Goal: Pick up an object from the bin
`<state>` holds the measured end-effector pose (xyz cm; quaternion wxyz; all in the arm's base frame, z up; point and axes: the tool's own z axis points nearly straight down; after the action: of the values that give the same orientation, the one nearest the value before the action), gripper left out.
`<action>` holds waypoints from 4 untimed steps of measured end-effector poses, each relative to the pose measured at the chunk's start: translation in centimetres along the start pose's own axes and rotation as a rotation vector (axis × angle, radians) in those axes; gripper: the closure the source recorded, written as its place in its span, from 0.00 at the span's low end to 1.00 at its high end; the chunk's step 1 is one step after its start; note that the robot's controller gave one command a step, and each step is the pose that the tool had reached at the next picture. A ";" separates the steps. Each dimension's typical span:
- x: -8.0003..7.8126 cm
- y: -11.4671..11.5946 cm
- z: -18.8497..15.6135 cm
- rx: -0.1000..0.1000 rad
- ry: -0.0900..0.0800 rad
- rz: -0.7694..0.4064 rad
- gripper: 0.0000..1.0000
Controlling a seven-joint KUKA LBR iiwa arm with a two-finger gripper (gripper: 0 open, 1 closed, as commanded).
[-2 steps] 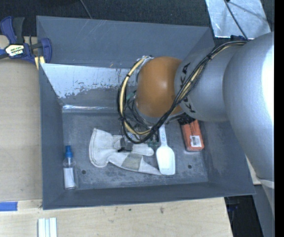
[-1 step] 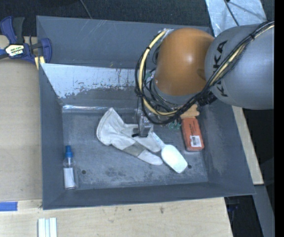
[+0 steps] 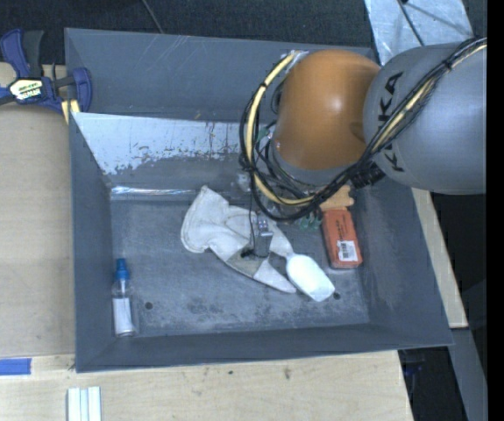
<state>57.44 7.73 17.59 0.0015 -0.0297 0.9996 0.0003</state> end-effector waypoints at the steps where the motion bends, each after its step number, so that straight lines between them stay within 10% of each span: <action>1: 0.0 0.0 0.0 0.000 0.000 0.000 0.00; 2: -0.4 -0.4 3.3 -0.001 -0.007 0.066 0.00; 3: -2.0 -1.8 10.0 -0.001 -0.013 0.222 1.00; 4: -2.0 -1.8 10.0 -0.002 -0.013 0.223 1.00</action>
Offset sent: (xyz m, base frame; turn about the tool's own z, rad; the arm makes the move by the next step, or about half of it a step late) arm 0.0054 -0.0109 -0.1059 0.1983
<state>59.53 6.09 7.55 0.0079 0.0815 0.9966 0.0014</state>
